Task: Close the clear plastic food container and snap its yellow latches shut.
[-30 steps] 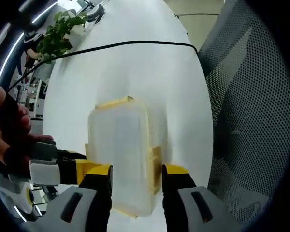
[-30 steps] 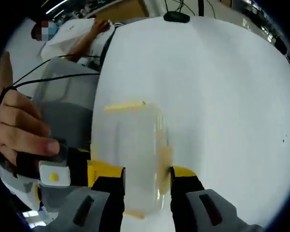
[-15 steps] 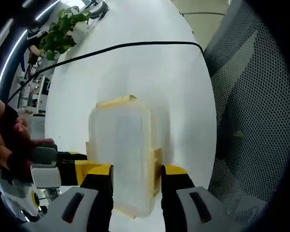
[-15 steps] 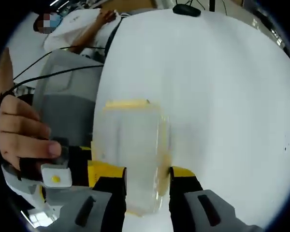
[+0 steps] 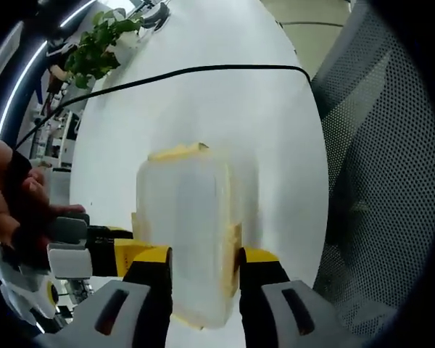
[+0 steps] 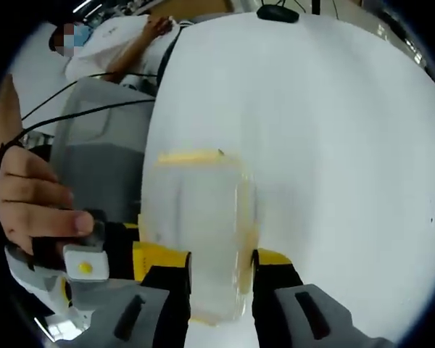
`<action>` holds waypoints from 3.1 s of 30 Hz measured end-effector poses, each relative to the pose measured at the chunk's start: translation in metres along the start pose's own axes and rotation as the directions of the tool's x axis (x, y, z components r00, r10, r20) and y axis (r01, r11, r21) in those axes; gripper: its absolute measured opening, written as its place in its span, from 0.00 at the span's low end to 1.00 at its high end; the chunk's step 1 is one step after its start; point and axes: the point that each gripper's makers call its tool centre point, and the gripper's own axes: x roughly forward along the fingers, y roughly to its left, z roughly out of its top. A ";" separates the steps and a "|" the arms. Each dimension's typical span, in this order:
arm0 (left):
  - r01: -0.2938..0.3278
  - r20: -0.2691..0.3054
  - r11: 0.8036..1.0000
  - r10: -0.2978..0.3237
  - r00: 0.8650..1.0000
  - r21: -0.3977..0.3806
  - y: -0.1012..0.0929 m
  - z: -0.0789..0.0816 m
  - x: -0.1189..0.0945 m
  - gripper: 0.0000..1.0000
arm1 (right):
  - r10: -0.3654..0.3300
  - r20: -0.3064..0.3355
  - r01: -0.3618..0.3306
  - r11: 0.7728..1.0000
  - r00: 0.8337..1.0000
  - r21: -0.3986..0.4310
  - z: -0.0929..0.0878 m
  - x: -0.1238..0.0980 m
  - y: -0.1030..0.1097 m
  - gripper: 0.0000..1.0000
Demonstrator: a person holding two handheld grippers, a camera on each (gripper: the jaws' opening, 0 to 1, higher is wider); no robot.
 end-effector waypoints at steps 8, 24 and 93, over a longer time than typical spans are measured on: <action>-0.003 -0.007 1.000 0.003 1.000 -0.006 -0.001 0.000 0.000 0.34 | 0.002 0.018 -0.002 1.000 1.000 -0.013 -0.007 0.000 0.000 0.31; 0.082 0.016 0.996 -0.082 0.996 0.036 -0.009 -0.001 -0.006 0.46 | 0.008 0.099 -0.011 0.999 0.995 0.037 -0.014 -0.004 -0.001 0.33; 0.430 0.220 0.896 -0.400 0.890 -0.112 0.027 -0.048 0.006 0.79 | -0.256 0.201 0.262 0.965 0.945 -0.001 -0.049 0.004 0.035 0.74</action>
